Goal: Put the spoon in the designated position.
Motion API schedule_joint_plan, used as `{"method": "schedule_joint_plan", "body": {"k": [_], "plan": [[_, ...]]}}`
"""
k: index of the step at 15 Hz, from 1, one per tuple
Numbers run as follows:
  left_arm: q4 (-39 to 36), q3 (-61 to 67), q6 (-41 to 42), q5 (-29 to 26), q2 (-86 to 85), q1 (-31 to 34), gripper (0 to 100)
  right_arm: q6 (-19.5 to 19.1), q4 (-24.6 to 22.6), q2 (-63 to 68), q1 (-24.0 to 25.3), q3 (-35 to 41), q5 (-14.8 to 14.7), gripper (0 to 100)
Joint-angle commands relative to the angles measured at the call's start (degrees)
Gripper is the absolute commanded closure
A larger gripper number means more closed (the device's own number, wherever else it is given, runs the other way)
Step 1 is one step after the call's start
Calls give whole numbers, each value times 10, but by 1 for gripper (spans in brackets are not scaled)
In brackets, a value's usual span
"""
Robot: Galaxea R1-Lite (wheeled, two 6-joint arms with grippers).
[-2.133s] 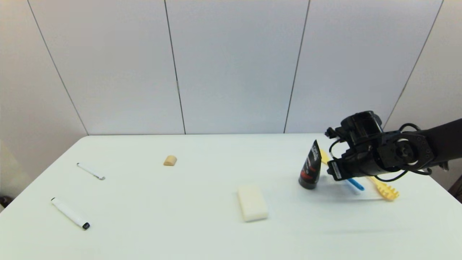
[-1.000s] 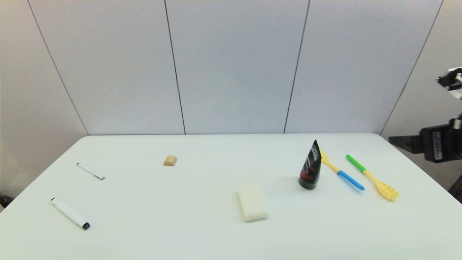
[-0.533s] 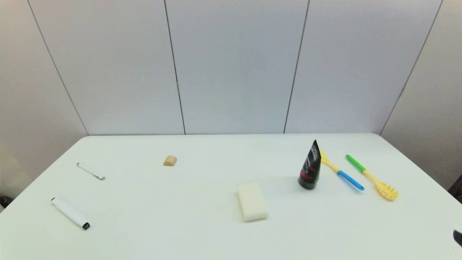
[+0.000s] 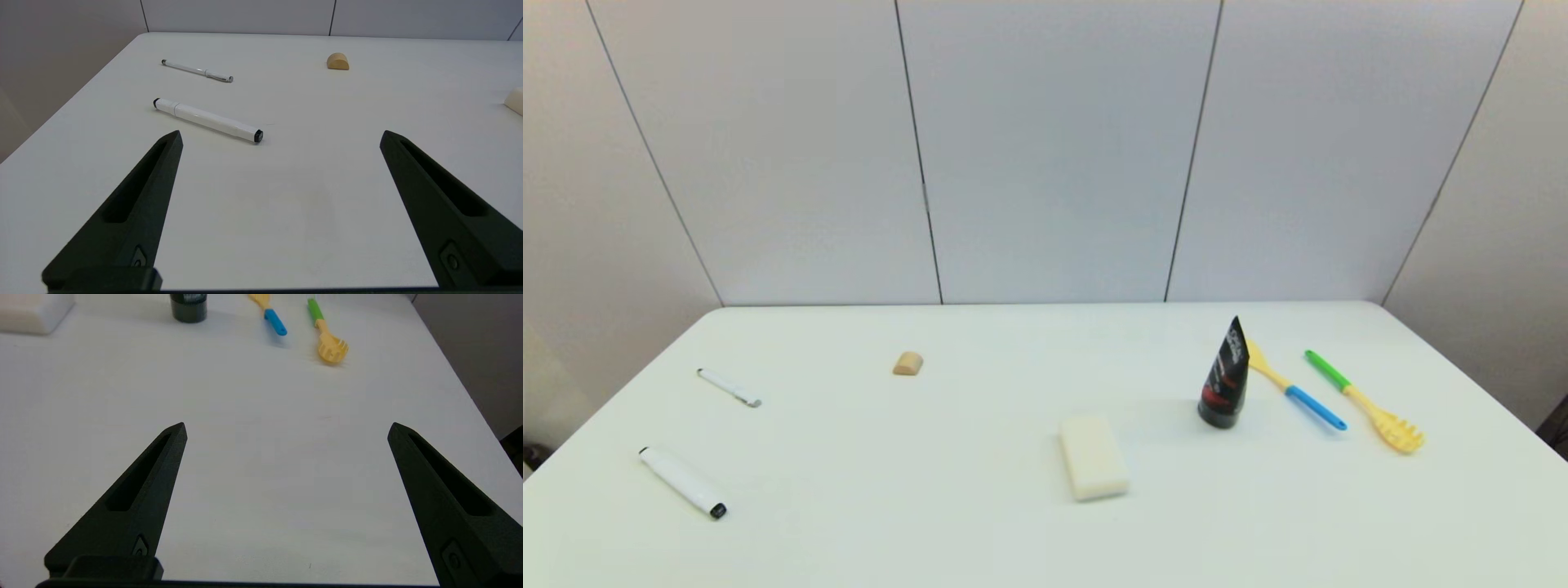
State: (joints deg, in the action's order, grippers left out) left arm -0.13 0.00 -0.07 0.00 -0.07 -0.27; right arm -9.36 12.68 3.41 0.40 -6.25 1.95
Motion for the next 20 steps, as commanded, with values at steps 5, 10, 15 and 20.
{"method": "schedule_joint_plan", "body": {"k": [5,10,15,20], "plan": [[0,0,0,0,1,0,0,81,-132,-34,-1,62,-7,0],[0,0,0,0,1,0,0,81,-136,-34,-1,63,-7,0],[0,0,0,0,1,0,0,83,-134,-33,-1,63,-8,0],[0,0,0,0,1,0,0,83,-135,-34,-1,63,-8,0]]}}
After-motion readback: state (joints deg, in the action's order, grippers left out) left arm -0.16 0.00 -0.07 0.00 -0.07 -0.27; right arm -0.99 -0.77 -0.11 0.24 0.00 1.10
